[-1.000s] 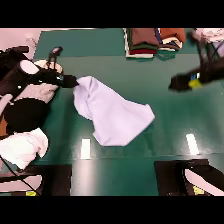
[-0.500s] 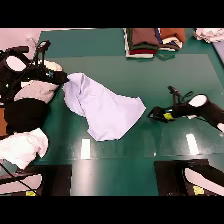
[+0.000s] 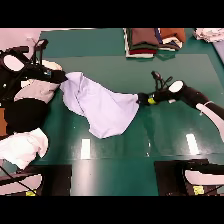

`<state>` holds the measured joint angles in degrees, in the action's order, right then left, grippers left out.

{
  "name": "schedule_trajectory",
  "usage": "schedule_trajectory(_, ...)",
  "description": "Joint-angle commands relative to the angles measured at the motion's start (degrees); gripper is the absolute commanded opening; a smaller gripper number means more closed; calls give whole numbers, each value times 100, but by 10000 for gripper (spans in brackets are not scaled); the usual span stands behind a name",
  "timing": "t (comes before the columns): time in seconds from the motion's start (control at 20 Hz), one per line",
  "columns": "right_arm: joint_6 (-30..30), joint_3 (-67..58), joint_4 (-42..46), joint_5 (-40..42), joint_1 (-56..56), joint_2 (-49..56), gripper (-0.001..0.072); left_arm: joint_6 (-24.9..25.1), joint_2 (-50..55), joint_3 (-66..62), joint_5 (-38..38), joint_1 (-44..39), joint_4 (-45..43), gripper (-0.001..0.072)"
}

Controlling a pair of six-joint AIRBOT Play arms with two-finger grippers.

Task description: Fold the shirts.

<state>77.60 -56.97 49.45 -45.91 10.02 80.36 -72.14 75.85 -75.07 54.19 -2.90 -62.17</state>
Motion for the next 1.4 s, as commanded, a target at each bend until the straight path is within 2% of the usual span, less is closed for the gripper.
schedule_trajectory(0.0,-125,-1099,634,-245,-116,-492,18,-133,-560,-518,-15,2,-590,23)
schedule_trajectory(0.1,-120,-1976,1115,-813,-407,-1198,17,-136,-1152,-1182,-13,2,-922,24)
schedule_trajectory(0.35,-85,-4054,1703,-2245,-984,-2549,17,-133,-2658,-2605,33,2,-955,23)
schedule_trajectory(0.65,223,-5187,1989,-2739,-1733,-3296,15,-278,-3661,-2968,601,2,-879,23)
schedule_trajectory(0.9,376,-5512,1958,-3587,-1941,-2599,15,-282,-3014,-2647,1589,2,-393,22)
schedule_trajectory(1.1,450,-4457,1976,-3849,-1563,-1692,15,-269,-2039,-1126,2159,-39,-125,24)
schedule_trajectory(1.2,450,-3661,2004,-3727,-1432,-1207,15,-114,-1495,-122,1934,-168,-127,24)
schedule_trajectory(1.3,487,-3010,2337,-3270,-1338,-708,16,269,-855,616,1104,-273,-118,24)
schedule_trajectory(1.35,511,-2830,2382,-3056,-1333,-437,16,284,-470,717,706,-271,-109,25)
